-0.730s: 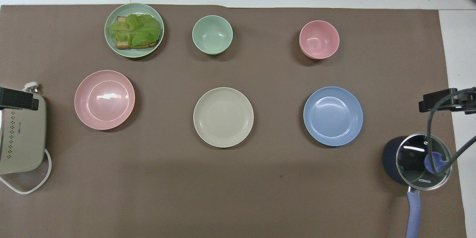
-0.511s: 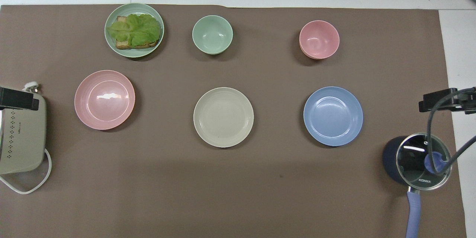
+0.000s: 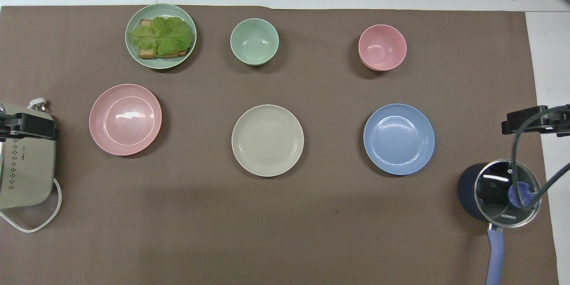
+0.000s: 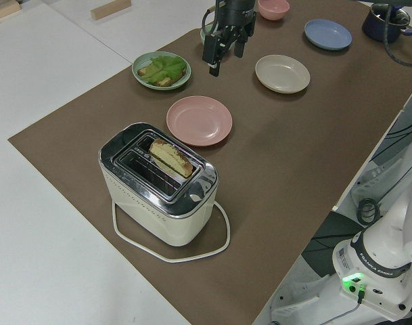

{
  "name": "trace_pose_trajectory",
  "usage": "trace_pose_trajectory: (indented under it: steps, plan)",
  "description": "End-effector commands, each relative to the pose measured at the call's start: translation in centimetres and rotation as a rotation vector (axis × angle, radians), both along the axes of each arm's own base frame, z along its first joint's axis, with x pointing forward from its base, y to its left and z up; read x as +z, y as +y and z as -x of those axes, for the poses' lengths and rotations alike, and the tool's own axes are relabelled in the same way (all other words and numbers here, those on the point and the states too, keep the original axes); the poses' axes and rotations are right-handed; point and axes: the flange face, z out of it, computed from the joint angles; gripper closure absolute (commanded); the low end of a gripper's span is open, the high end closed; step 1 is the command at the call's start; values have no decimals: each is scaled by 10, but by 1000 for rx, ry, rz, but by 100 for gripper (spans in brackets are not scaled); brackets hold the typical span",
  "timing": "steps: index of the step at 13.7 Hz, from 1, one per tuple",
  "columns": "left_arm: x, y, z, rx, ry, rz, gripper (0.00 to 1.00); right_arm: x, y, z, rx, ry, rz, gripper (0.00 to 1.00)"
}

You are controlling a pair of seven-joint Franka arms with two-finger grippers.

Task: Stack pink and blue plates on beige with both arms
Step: 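Move the left gripper toward the pink plate's near rim, then grasp the pink plate rim with the left gripper and lift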

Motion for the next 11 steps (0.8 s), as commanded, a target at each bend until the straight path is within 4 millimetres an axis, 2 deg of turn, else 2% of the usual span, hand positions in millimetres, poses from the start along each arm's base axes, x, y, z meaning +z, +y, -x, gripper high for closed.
trace_pose_trajectory:
  steps: [1, 4, 7, 9, 11]
  plan:
    - [-55, 23, -12, 22, 2, -9, 0, 4, -1, 0, 13, -9, -8, 0]
    - [-131, 28, -40, 63, 38, 6, 0, 4, -1, 0, 13, -9, -8, 0]
    - [-175, 45, -49, 120, 39, 13, 0, 4, -1, 0, 13, -8, -9, 0]
    - [-193, 46, -46, 163, 34, 13, 0, 4, -1, 0, 13, -9, -7, 0]
    - [-199, 49, -38, 231, 53, 11, 0, 4, -1, 0, 13, -7, -7, 0]
